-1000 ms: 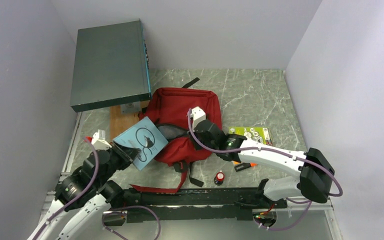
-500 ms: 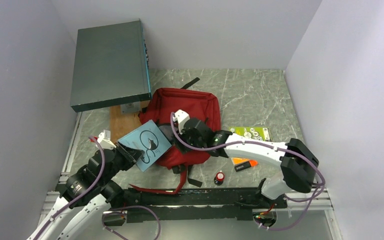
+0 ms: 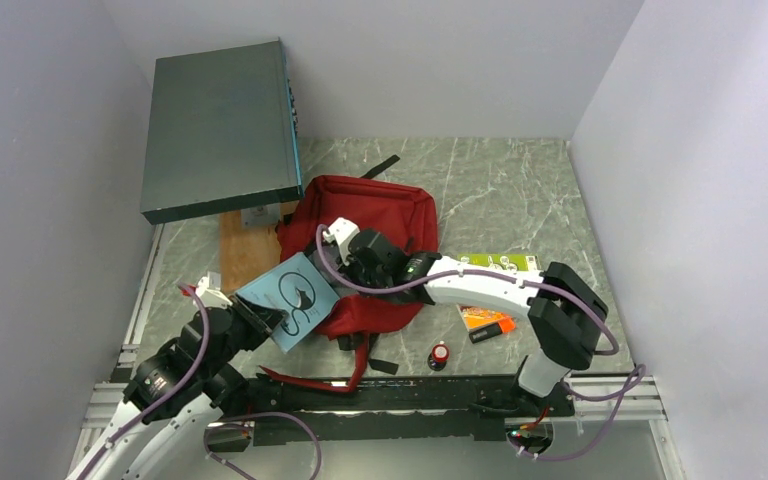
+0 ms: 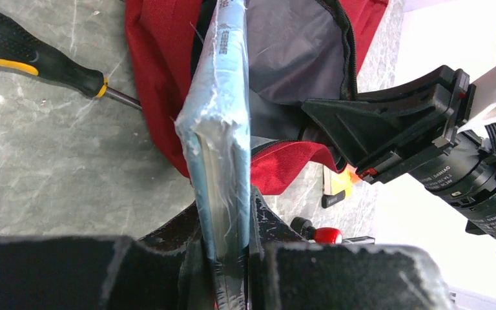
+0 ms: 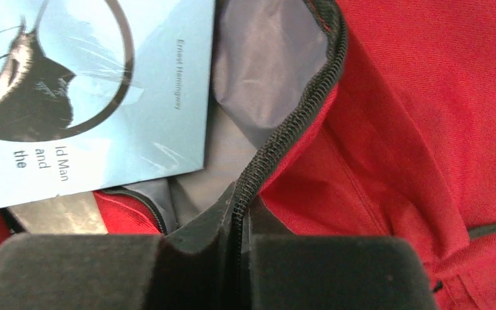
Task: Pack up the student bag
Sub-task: Place the book in the student bag.
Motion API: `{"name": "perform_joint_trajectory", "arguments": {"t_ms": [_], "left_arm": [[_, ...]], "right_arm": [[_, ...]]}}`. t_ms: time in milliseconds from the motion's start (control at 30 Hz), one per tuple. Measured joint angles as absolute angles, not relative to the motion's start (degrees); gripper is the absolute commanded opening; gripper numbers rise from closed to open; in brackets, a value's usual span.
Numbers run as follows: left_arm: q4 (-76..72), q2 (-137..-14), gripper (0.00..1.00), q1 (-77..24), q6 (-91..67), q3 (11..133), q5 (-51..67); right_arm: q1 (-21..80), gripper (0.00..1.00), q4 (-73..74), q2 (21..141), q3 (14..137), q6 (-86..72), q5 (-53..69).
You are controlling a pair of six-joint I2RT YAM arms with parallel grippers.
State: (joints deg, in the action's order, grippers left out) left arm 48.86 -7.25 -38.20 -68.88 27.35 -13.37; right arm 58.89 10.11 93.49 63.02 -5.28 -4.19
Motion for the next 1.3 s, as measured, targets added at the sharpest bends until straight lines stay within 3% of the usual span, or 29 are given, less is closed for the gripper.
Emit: {"name": "perform_joint_trajectory", "arguments": {"t_ms": [200, 500, 800, 1000, 1300], "left_arm": [[45.7, -8.1, 0.0, -38.2, -69.8, 23.9, -13.3], [32.6, -22.3, 0.0, -38.0, -66.2, 23.7, -12.4], [33.2, -33.1, 0.0, -32.5, -55.7, 33.8, -9.2], [41.4, -29.1, 0.0, -30.7, -55.4, 40.5, -2.1], [44.7, -19.4, 0.0, -30.7, -68.6, 40.2, 3.3]], "right_arm": [[60.7, 0.0, 10.3, 92.2, 62.2, -8.8, -11.5], [65.2, 0.0, -2.4, 69.6, 43.1, -24.1, -22.1], [64.9, 0.0, -5.9, 75.1, 47.1, -25.8, -23.8], [62.6, 0.0, -5.7, 79.0, 53.8, -24.7, -24.2], [62.0, 0.0, -2.6, 79.3, 61.1, -32.5, -30.3]]}}
